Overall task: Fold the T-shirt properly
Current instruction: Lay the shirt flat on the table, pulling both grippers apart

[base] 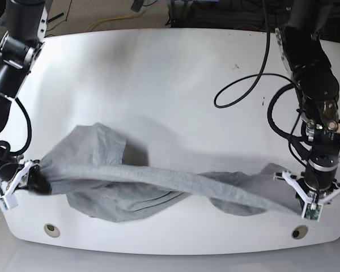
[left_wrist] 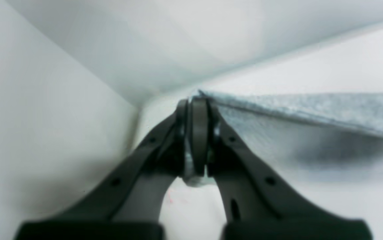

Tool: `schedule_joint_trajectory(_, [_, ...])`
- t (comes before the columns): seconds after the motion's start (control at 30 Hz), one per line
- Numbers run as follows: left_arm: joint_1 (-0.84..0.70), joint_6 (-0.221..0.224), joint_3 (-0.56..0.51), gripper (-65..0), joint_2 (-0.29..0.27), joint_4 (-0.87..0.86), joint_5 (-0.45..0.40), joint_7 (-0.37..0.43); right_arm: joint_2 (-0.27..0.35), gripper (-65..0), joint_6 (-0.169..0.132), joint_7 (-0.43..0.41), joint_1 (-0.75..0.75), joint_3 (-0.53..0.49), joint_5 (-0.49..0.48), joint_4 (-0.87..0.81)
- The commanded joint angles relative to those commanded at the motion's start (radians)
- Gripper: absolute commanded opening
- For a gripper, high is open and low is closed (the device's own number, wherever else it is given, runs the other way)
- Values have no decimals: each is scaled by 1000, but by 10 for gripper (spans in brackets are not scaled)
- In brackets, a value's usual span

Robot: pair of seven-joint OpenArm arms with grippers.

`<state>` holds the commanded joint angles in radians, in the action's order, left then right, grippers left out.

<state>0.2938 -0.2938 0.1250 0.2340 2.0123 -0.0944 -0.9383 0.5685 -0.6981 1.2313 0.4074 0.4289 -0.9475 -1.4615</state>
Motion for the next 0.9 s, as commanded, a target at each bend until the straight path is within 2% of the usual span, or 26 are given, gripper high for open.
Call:
schedule_joint_trajectory(0.2, [-209, 0, 18, -650, -15, 2, 0, 8, -49, -650, 0, 0, -222, 78, -2, -72])
schedule_joint_trajectory(0.3, [-325, 0, 58, -650, -43, 2, 0, 54, -94, -650, 0, 0, -319, 120, 0, -112])
schedule_joint_trajectory(0.4, [-434, 0, 91, -650, -48, 0, 0, 106, -129, -650, 0, 0, -408, 153, 2, -150])
schedule_joint_trajectory(0.63, [-631, 0, 155, -650, -52, -2, 0, 150, -215, -650, 0, 0, -563, 245, 2, -193])
schedule_joint_trajectory(0.73, [-707, -5, 204, -650, -86, -3, 0, 192, -236, -650, 0, 0, -612, 273, 3, -193])
schedule_joint_trajectory(0.77, [-727, -17, 216, -650, -87, -5, 0, 201, -236, -650, 0, 0, -626, 282, 3, -193])
schedule_joint_trajectory(0.9, [-772, -133, 322, -650, -103, -11, -3, 218, -253, -650, 0, 0, -690, 322, 3, -207])
